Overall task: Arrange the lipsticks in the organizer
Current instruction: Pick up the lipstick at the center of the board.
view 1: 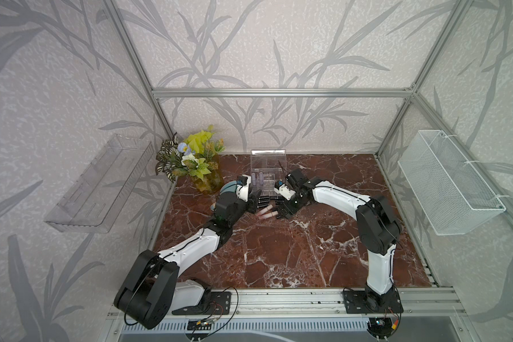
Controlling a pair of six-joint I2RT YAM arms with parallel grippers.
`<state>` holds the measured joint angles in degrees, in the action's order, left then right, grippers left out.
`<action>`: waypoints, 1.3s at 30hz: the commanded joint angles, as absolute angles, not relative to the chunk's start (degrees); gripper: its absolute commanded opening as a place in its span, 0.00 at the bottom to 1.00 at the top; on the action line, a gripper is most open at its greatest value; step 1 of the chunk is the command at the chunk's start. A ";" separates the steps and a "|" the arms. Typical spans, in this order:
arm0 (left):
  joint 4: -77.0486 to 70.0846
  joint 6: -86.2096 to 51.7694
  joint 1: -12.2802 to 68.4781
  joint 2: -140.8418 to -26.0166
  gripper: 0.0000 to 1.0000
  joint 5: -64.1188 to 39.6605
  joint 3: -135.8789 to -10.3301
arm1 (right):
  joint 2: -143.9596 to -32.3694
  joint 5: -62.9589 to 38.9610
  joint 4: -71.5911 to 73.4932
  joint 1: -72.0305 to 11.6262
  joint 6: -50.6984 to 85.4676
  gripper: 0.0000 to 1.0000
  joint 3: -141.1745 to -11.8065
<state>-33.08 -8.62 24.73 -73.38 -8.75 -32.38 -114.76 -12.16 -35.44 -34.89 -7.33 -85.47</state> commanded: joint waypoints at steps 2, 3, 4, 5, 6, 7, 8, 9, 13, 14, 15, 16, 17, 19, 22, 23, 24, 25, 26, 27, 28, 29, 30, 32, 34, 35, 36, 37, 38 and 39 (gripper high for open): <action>-33.57 -8.95 24.70 -73.10 0.44 -9.84 -32.12 | -116.62 -14.39 -37.01 -34.19 -8.44 0.89 -87.73; -33.62 -8.96 24.70 -73.03 0.44 -9.92 -32.16 | -116.84 -14.72 -37.08 -34.18 -8.37 0.89 -87.94; -33.73 -9.06 24.70 -72.93 0.44 -9.93 -32.13 | -117.10 -15.08 -37.08 -34.19 -8.35 0.88 -88.06; -33.80 -9.10 24.70 -72.99 0.44 -10.05 -32.17 | -117.31 -15.36 -37.08 -34.19 -8.31 0.88 -88.02; -33.75 -9.17 24.70 -73.08 0.44 -10.21 -32.23 | -117.55 -15.62 -37.04 -34.19 -8.18 0.88 -88.06; -33.74 -9.16 24.70 -73.18 0.44 -10.43 -32.32 | -117.72 -15.73 -37.03 -34.19 -8.20 0.88 -88.06; -33.81 -9.22 24.69 -73.20 0.44 -10.50 -32.33 | -118.00 -15.90 -37.08 -34.19 -8.22 0.87 -88.07; -33.86 -9.24 24.70 -73.25 0.44 -10.66 -32.34 | -118.27 -16.19 -37.16 -34.19 -8.09 0.87 -88.15; -33.91 -9.49 24.70 -72.97 0.44 -11.08 -32.37 | -119.41 -18.21 -38.19 -34.28 -7.91 0.86 -89.18; -33.84 -9.49 24.70 -72.87 0.44 -11.15 -32.33 | -119.56 -18.65 -38.37 -34.32 -7.93 0.86 -89.29; -33.87 -9.50 24.70 -72.66 0.44 -11.13 -32.30 | -119.70 -19.09 -38.59 -34.39 -7.84 0.85 -89.37; -33.76 -9.49 24.70 -72.47 0.44 -11.08 -32.34 | -119.71 -19.32 -38.85 -34.50 -7.82 0.85 -89.30; -33.67 -9.49 24.65 -72.26 0.44 -11.12 -32.19 | -119.71 -19.42 -39.20 -34.60 -7.81 0.85 -89.24; -33.66 -9.51 24.70 -71.83 0.44 -11.05 -32.14 | -119.56 -19.22 -39.72 -34.80 -7.75 0.84 -88.89; -33.66 -9.58 24.70 -71.32 0.44 -10.92 -32.02 | -118.93 -18.51 -39.77 -35.16 -7.26 0.82 -87.75; -33.66 -9.58 24.70 -71.24 0.44 -10.96 -32.08 | -118.58 -18.33 -39.80 -35.33 -7.15 0.82 -87.29; -33.66 -9.66 24.70 -71.19 0.44 -11.05 -32.08 | -118.25 -18.23 -39.74 -35.41 -6.97 0.81 -86.68; -33.62 -9.67 24.70 -71.11 0.44 -11.00 -31.95 | -117.79 -17.98 -39.71 -35.71 -6.82 0.81 -86.01; -33.67 -9.67 24.68 -70.91 0.44 -11.05 -31.98 | -117.40 -17.66 -39.71 -35.98 -6.64 0.81 -85.47; -33.62 -9.76 24.70 -70.81 0.44 -11.05 -31.89 | -116.96 -17.14 -39.71 -36.32 -6.51 0.81 -84.74; -33.66 -9.76 24.70 -70.65 0.44 -10.93 -31.88 | -116.50 -16.68 -39.74 -36.68 -6.34 0.81 -84.18; -33.66 -9.75 24.69 -70.57 0.44 -10.90 -31.79 | -116.10 -16.33 -39.71 -37.08 -6.17 0.81 -83.65; -33.62 -9.80 24.69 -70.44 0.44 -10.81 -31.81 | -115.77 -15.90 -39.76 -37.40 -5.99 0.81 -83.13; -33.57 -9.85 24.70 -70.40 0.44 -10.82 -31.77 | -115.32 -15.07 -39.89 -38.09 -5.78 0.80 -82.54; -33.57 -9.87 24.70 -70.28 0.44 -10.78 -31.81 | -115.13 -14.04 -40.08 -38.73 -5.47 0.80 -82.03; -33.57 -9.84 24.64 -70.28 0.44 -10.72 -31.78 | -115.10 -13.70 -40.16 -38.99 -5.37 0.80 -81.98; -33.57 -9.85 24.70 -70.20 0.44 -10.71 -31.74 | -115.02 -13.22 -40.21 -39.18 -5.27 0.80 -81.83; -33.57 -9.84 24.70 -70.19 0.44 -10.69 -31.67 | -115.14 -12.70 -40.25 -39.42 -5.15 0.80 -81.83; -33.57 -9.84 24.70 -70.20 0.44 -10.58 -31.69 | -115.14 -12.35 -40.26 -39.61 -5.15 0.80 -81.83; -33.52 -9.85 24.70 -70.12 0.44 -10.50 -31.77 | -115.22 -11.99 -40.31 -39.72 -5.06 0.79 -82.03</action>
